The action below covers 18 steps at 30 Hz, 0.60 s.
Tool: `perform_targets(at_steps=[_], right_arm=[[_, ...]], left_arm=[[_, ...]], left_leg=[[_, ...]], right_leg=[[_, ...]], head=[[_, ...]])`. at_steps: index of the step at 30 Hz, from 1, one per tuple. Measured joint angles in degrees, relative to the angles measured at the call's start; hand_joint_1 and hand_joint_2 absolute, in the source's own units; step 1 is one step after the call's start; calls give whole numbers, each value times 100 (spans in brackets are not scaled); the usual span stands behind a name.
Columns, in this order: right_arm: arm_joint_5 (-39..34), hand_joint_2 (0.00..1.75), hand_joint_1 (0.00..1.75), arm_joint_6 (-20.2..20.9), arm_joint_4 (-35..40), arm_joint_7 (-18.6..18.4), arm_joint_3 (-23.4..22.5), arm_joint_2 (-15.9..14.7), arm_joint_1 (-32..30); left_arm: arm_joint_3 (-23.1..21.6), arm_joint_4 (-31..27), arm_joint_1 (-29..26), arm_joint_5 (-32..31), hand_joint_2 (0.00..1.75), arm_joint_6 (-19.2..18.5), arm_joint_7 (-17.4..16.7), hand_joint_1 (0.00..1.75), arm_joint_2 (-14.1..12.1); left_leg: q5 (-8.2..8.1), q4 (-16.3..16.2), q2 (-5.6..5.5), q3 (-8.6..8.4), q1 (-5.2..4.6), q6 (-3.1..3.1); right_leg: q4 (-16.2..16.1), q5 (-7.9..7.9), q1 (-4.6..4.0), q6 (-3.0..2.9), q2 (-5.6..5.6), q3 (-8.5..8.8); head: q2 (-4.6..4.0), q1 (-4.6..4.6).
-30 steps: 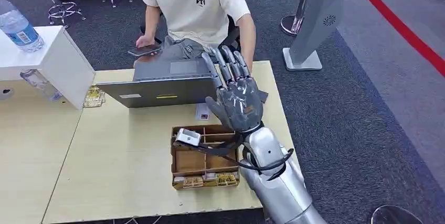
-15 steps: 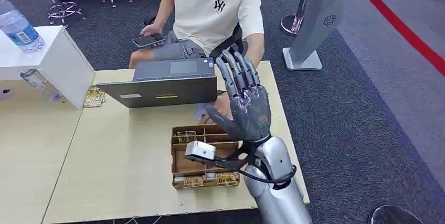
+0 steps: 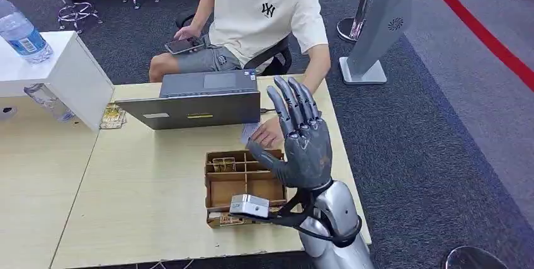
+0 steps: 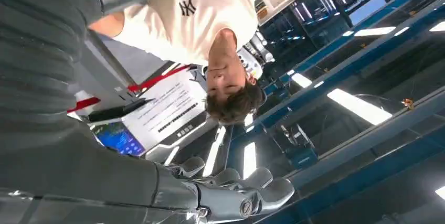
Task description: Pass the card to the sensor for recognition and then transmit it.
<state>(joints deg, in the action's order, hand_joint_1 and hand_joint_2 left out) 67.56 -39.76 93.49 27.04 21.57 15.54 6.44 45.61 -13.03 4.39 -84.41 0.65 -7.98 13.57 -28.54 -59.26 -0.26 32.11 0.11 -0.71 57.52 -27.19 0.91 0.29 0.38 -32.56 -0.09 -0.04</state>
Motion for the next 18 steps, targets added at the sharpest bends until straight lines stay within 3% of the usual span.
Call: perform_targets(at_steps=[7,10,11,12,14,17,18], right_arm=[[-59,175,175,0,138,22,83,-29,-156],[-100,175,175,2,380,100,299,-105,-600],[-85,175,155,2,424,70,371,-142,-718],[-74,175,3,2,424,-24,422,-177,-780],[159,175,0,4,395,-401,509,-221,-764],[492,175,3,7,303,-542,513,-227,-743],[558,175,16,7,277,-542,513,-227,-739]], left_arm=[[33,0,-1,22,0,22,0,0,4],[129,0,-1,96,0,59,0,0,13],[171,0,0,103,0,77,2,0,26],[201,0,-1,105,0,94,9,0,37],[256,0,0,103,0,123,11,0,46],[289,0,1,94,0,123,9,0,48],[293,0,1,94,0,123,11,0,50]], left_leg=[[0,0,0,0,0,0],[0,1,0,1,0,0],[0,1,1,1,0,0],[0,0,2,2,0,0],[0,0,3,-1,0,0],[0,0,2,-1,0,0],[0,0,2,-1,0,0]], right_leg=[[0,0,0,0,0,-2],[0,-1,0,0,0,-1],[0,0,0,0,0,-1],[0,0,1,0,0,-1],[0,1,0,0,1,0],[0,1,0,0,1,0],[0,1,0,0,1,-1]], head=[[0,0],[0,0],[0,2],[0,2],[0,0],[0,0],[0,0]])
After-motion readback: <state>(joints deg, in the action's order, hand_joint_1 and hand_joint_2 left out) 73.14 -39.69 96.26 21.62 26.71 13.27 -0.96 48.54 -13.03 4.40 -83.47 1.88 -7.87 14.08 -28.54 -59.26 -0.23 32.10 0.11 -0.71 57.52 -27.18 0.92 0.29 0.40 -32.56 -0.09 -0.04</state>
